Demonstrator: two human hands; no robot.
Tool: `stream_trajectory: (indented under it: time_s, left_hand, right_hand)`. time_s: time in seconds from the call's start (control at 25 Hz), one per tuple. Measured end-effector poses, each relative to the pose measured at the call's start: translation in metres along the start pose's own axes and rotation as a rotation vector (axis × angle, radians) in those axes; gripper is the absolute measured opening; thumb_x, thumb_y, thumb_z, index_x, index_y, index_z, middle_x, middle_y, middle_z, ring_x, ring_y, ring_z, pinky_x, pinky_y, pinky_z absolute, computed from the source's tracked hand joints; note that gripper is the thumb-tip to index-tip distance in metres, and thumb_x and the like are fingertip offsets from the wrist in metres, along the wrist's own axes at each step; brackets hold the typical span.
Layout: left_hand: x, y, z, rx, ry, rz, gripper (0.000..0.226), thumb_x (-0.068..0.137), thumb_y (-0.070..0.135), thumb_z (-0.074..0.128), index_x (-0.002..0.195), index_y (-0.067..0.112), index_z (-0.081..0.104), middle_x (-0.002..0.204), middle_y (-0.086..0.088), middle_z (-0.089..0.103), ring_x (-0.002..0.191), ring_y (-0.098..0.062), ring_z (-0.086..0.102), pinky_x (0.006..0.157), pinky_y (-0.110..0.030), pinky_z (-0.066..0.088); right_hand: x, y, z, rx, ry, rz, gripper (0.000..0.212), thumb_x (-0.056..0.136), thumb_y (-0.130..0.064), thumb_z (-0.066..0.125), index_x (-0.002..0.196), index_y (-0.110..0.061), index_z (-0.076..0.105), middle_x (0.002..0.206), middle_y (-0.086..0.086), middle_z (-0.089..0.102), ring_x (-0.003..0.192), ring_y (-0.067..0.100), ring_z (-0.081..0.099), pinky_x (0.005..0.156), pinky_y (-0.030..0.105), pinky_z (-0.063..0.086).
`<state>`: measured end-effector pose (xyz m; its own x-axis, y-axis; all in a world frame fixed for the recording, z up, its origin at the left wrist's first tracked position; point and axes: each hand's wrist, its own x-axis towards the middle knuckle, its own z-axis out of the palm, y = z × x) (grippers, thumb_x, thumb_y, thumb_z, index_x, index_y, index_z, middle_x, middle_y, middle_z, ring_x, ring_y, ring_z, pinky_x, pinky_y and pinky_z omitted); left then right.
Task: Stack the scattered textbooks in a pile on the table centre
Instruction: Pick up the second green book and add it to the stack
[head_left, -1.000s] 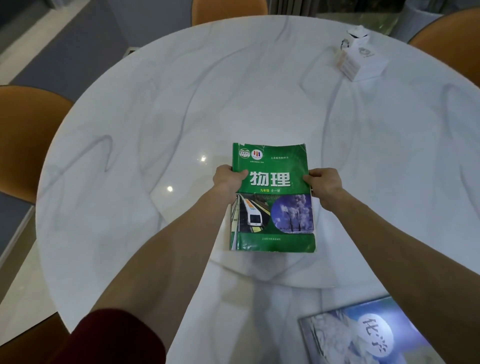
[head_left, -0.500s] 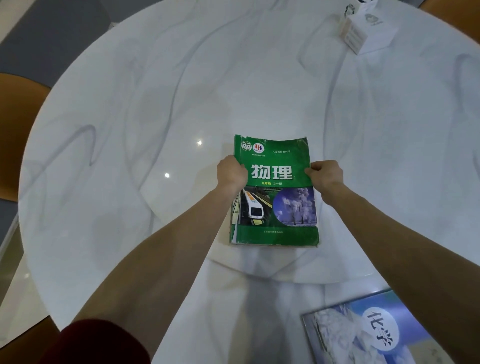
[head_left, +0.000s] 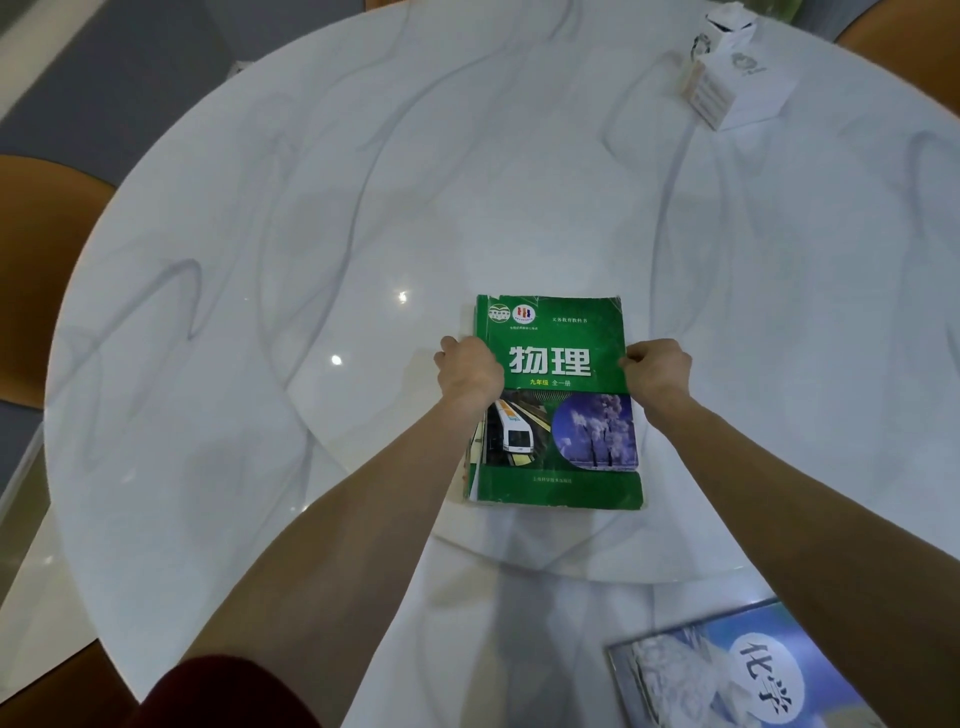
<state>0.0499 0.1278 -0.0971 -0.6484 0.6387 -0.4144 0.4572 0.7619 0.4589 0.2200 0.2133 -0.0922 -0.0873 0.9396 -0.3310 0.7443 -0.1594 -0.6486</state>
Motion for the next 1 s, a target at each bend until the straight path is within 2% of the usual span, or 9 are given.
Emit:
stream_trajectory:
  time_s: [0.24, 0.44, 0.76, 0.92, 1.0]
  left_hand:
    - [-0.002, 0.001, 0.002, 0.044, -0.022, -0.006, 0.028, 0.098, 0.012, 0.045, 0.122, -0.001, 0.053, 0.133, -0.019, 0.042, 0.123, -0.034, 0.042, 0.1, -0.039, 0.042]
    - [-0.001, 0.0, 0.002, 0.066, 0.0, 0.037, 0.026, 0.097, 0.009, 0.046, 0.118, -0.003, 0.056, 0.131, -0.018, 0.041, 0.118, -0.035, 0.046, 0.094, -0.038, 0.046]
    - [-0.01, -0.002, -0.002, 0.102, -0.013, 0.057, 0.031, 0.1, 0.022, 0.039, 0.119, 0.002, 0.053, 0.125, -0.017, 0.048, 0.117, -0.033, 0.048, 0.096, -0.045, 0.046]
    - [-0.022, 0.002, -0.015, 0.323, 0.125, 0.231, 0.026, 0.095, 0.016, 0.04, 0.113, 0.005, 0.055, 0.116, -0.014, 0.055, 0.111, -0.032, 0.051, 0.09, -0.044, 0.043]
    - [-0.03, 0.009, -0.021, 0.424, 0.121, 0.362, 0.025, 0.093, 0.014, 0.042, 0.111, 0.004, 0.056, 0.114, -0.014, 0.057, 0.109, -0.031, 0.052, 0.091, -0.044, 0.043]
  right_hand:
    - [-0.001, -0.001, 0.0, 0.016, 0.011, 0.027, 0.024, 0.088, 0.007, 0.048, 0.102, 0.019, 0.064, 0.109, 0.035, 0.065, 0.104, 0.047, 0.062, 0.094, 0.052, 0.052]
    - [0.0, -0.001, 0.004, -0.036, 0.016, 0.03, 0.025, 0.086, 0.007, 0.047, 0.098, 0.019, 0.066, 0.104, 0.033, 0.068, 0.098, 0.045, 0.064, 0.088, 0.052, 0.054]
    - [-0.003, 0.002, -0.005, -0.104, -0.045, -0.001, 0.027, 0.091, -0.002, 0.048, 0.102, 0.015, 0.066, 0.106, 0.03, 0.068, 0.092, 0.04, 0.064, 0.087, 0.046, 0.056]
    - [-0.016, 0.005, -0.018, -0.342, -0.085, -0.106, 0.031, 0.094, -0.016, 0.044, 0.111, 0.002, 0.063, 0.113, 0.021, 0.064, 0.1, 0.036, 0.062, 0.082, 0.037, 0.051]
    - [-0.024, 0.007, -0.024, -0.507, -0.091, -0.186, 0.032, 0.095, -0.019, 0.042, 0.114, -0.002, 0.06, 0.114, 0.018, 0.06, 0.102, 0.034, 0.059, 0.083, 0.038, 0.049]
